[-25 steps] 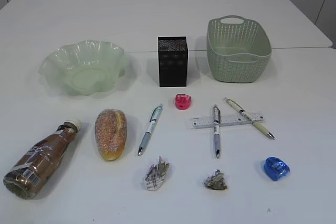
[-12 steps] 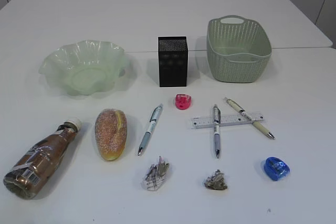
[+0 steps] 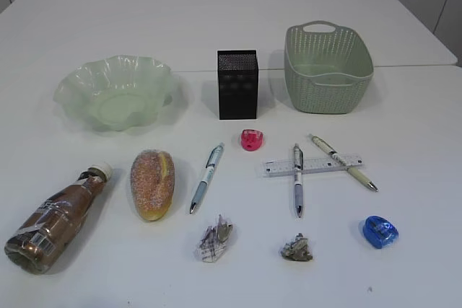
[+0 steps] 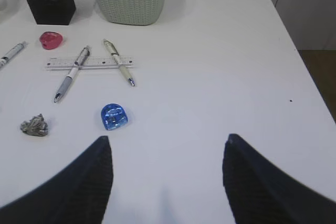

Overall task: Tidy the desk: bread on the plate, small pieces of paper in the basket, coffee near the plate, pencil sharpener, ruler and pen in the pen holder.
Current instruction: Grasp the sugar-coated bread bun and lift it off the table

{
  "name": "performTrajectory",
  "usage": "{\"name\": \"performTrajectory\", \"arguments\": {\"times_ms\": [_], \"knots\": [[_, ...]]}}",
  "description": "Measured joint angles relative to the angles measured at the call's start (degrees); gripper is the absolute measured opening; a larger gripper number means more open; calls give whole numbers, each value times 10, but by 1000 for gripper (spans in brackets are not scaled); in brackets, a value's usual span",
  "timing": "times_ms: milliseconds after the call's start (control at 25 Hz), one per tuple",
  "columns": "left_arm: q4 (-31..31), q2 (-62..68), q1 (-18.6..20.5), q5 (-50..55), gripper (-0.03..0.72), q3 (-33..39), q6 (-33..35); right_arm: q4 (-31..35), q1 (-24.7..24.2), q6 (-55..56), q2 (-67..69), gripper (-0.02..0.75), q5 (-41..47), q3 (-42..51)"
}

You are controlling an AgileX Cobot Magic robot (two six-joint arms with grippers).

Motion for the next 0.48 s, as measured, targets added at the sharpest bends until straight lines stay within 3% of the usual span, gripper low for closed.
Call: {"name": "performTrajectory", "arguments": {"times_ms": [160, 480], "knots": [[-1, 43, 0, 0, 465, -23, 0, 8, 0, 0, 19, 512, 22, -1], [-1, 156, 0, -1, 468, -106, 0, 55, 0, 63, 209, 512, 6, -1]]}}
